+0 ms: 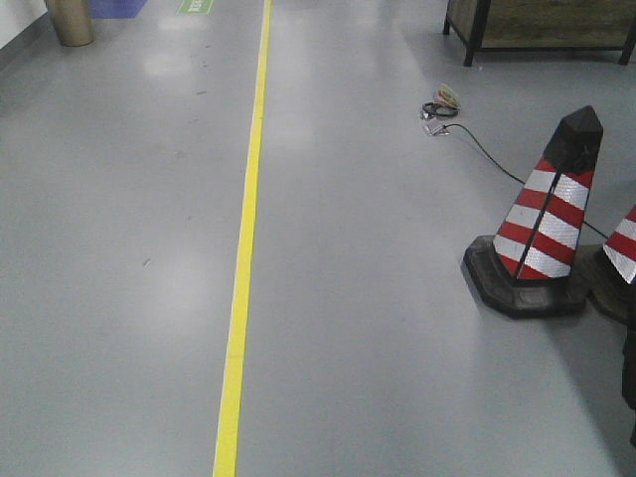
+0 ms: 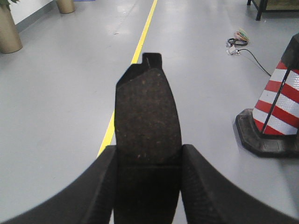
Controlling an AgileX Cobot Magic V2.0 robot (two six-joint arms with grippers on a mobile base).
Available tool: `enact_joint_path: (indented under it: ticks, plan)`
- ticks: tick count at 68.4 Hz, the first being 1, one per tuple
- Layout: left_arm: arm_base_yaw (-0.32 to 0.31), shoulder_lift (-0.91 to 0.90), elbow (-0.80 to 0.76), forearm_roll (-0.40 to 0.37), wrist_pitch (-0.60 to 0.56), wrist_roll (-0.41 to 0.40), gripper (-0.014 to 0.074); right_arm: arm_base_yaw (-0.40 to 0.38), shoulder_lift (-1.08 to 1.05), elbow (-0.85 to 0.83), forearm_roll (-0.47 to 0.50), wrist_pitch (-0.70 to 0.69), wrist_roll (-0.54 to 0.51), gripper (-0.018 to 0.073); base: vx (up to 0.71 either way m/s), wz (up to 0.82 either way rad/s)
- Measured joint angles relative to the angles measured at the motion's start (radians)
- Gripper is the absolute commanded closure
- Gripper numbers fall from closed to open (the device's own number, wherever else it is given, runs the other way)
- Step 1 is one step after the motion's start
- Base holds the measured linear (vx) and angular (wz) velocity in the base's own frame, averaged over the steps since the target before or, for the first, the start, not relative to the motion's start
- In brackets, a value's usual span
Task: Move and align brake pads A on conveyor
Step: 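Drive along the yellow floor line past the striped cones, then turn and approach the dark grey conveyor belt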
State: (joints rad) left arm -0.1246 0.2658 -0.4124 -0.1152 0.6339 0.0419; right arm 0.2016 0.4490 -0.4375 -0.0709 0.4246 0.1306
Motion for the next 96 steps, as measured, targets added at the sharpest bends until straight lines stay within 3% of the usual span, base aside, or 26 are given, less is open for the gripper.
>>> enact_joint_path:
  ticks: [62,96]
  plan:
    - [0.0,0.0,0.0,0.0,0.0,0.0,0.0603,0.0,0.0,0.0,0.0,0.0,0.0,0.0568,0.56,-0.02]
    - [0.0,0.0,0.0,0.003,0.0,0.0,0.0603,0.0,0.003,0.0,0.0,0.0,0.0,0.0568,0.35,-0.71]
